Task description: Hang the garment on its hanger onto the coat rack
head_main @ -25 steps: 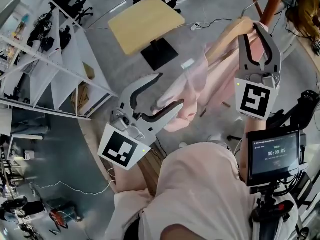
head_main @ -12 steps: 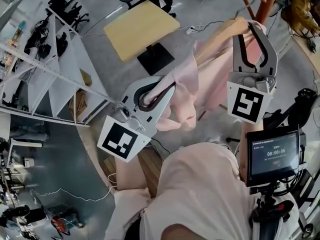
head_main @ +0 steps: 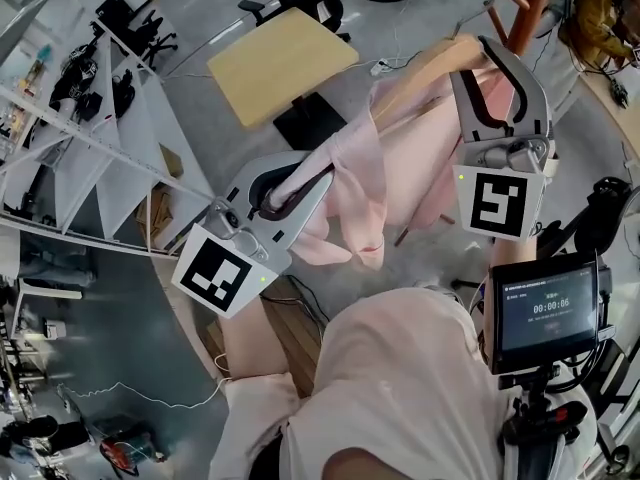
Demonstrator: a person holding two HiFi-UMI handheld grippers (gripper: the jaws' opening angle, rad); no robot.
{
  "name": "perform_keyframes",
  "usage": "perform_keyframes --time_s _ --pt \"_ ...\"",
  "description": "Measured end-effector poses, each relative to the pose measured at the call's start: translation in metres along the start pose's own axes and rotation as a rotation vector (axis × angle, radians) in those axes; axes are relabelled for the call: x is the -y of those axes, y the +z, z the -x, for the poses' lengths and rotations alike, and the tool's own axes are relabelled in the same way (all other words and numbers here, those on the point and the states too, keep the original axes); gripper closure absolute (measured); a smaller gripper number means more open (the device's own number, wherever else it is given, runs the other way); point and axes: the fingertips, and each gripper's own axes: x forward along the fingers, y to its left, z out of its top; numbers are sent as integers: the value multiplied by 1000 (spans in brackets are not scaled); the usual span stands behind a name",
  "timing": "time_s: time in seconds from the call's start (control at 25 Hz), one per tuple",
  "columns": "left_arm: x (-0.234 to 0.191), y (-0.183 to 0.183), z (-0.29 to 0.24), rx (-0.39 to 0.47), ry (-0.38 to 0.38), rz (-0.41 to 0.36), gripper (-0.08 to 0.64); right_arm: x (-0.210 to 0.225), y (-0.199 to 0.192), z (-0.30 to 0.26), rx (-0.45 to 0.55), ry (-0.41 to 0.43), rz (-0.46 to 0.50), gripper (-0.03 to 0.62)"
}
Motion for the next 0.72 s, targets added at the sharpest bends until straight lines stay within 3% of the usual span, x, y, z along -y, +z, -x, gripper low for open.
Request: perform_keyframes --time_s 0.16,0.2,0.24,0.52,0.64,0.72 --pt "21 4 -4 -16 -73 -222 514 -7 12 0 62 97 49 473" --pt "24 7 -6 -9 -87 -241 512 -8 11 1 51 104 55 533" --pt "25 9 -7 -3 -99 -243 512 -8 10 1 38 106 55 538" --pt "11 18 -8 -1 -166 -219 512 2 15 -8 -4 126 53 541" --pt "-9 20 -11 -29 -142 -46 512 10 16 -24 -34 155 54 541" --pt "-21 28 -17 -27 -150 -21 512 17 18 -37 -30 172 73 541"
